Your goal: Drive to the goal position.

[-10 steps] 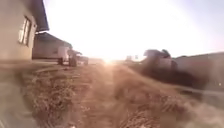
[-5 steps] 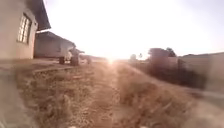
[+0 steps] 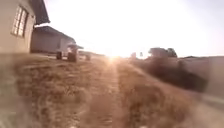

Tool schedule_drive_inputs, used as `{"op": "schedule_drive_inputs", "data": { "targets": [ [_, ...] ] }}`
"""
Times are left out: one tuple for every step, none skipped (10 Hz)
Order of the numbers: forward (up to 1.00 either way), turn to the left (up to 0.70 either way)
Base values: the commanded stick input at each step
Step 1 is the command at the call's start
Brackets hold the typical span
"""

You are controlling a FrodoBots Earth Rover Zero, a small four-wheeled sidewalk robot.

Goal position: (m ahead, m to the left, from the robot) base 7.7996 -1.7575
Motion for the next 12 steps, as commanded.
{"op": "schedule_drive_inputs", "data": {
  "targets": [
    [0.7, 0.0],
    [0.7, 0.0],
    [0.7, 0.0],
    [0.7, 0.0],
    [0.7, 0.0],
    [0.7, 0.0],
    [0.7, 0.0],
    [0.7, 0.0],
    [0.7, 0.0],
    [0.7, 0.0],
    [0.7, 0.0],
    [0.7, 0.0]
  ]
}}
